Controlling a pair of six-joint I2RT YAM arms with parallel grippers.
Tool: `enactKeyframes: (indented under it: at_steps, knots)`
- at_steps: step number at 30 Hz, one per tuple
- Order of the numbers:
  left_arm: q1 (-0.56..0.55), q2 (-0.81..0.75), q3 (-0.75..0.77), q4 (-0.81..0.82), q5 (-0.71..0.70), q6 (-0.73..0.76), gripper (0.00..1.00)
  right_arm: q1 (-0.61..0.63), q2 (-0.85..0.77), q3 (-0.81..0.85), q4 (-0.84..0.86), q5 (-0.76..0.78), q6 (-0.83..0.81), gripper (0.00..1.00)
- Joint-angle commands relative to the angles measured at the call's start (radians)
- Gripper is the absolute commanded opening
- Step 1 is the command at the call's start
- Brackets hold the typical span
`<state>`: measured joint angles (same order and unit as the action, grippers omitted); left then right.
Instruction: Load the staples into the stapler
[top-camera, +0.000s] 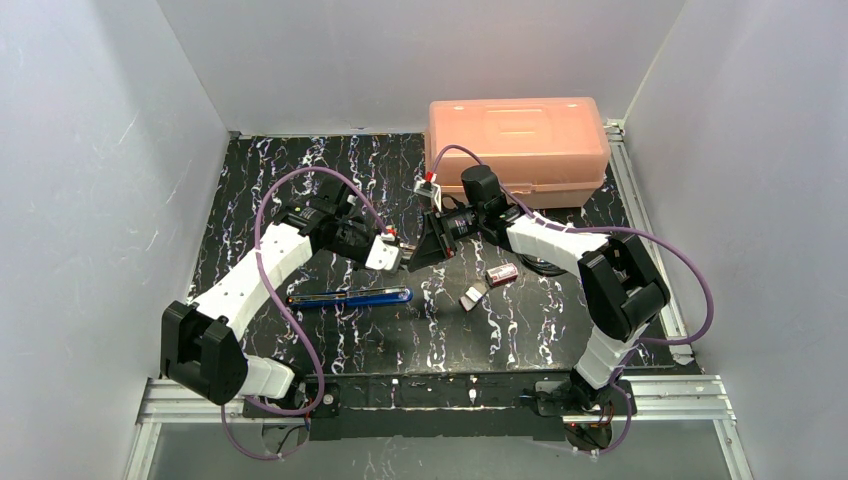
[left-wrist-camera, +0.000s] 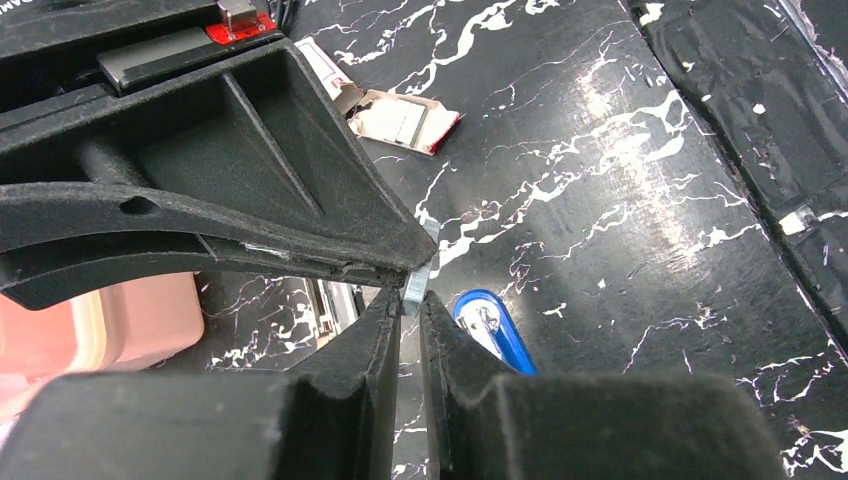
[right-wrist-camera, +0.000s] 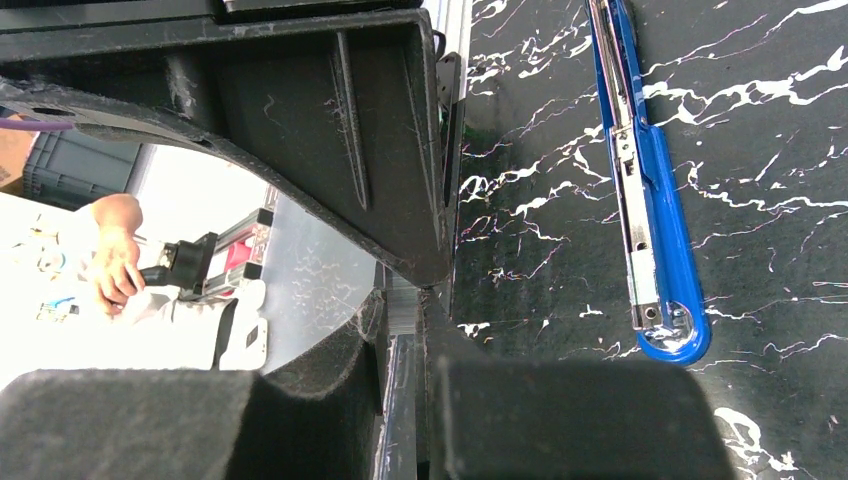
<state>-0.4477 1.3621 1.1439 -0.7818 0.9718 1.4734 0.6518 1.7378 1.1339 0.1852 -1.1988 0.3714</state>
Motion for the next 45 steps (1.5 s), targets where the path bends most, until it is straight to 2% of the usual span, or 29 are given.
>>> enactKeyframes:
  at_steps: [1,8,12,17,20,23,28,32,37,41,45]
  knots:
    - [-0.009,-0.008,0.013,-0.014,0.018,0.000,0.08,-0.002,-0.029,0.004,0.035,-0.001,0.011,0.11]
    - [-0.009,-0.013,0.007,-0.014,0.003,-0.006,0.00,-0.002,-0.026,0.010,0.033,0.006,0.017,0.19]
    - [-0.010,-0.017,0.005,-0.014,-0.002,-0.022,0.00,-0.004,-0.034,0.012,0.012,0.024,-0.001,0.31]
    - [-0.010,-0.020,0.005,-0.005,-0.013,-0.078,0.00,-0.026,-0.055,0.036,-0.113,0.058,-0.109,0.48]
    - [-0.008,-0.025,0.000,0.020,-0.015,-0.149,0.00,-0.056,-0.072,0.041,-0.129,0.057,-0.129,0.52]
    - [-0.006,-0.027,0.001,0.038,-0.012,-0.271,0.00,-0.092,-0.101,0.087,-0.284,0.073,-0.259,0.54]
    - [0.001,-0.021,-0.005,0.117,0.024,-0.622,0.00,-0.120,-0.168,0.221,-0.663,0.222,-0.688,0.54]
    - [0.005,0.001,-0.006,0.191,0.081,-0.954,0.00,-0.120,-0.264,0.210,-0.691,0.352,-0.829,0.54]
    - [0.010,0.058,0.016,0.285,0.149,-1.351,0.00,-0.119,-0.337,0.209,-0.721,0.409,-0.919,0.53]
    - [0.010,0.163,0.096,0.284,0.217,-1.603,0.00,-0.108,-0.369,0.241,-0.779,0.443,-0.982,0.53]
    - [0.010,0.243,0.141,0.322,0.269,-1.771,0.00,-0.079,-0.390,0.265,-0.825,0.491,-1.038,0.54]
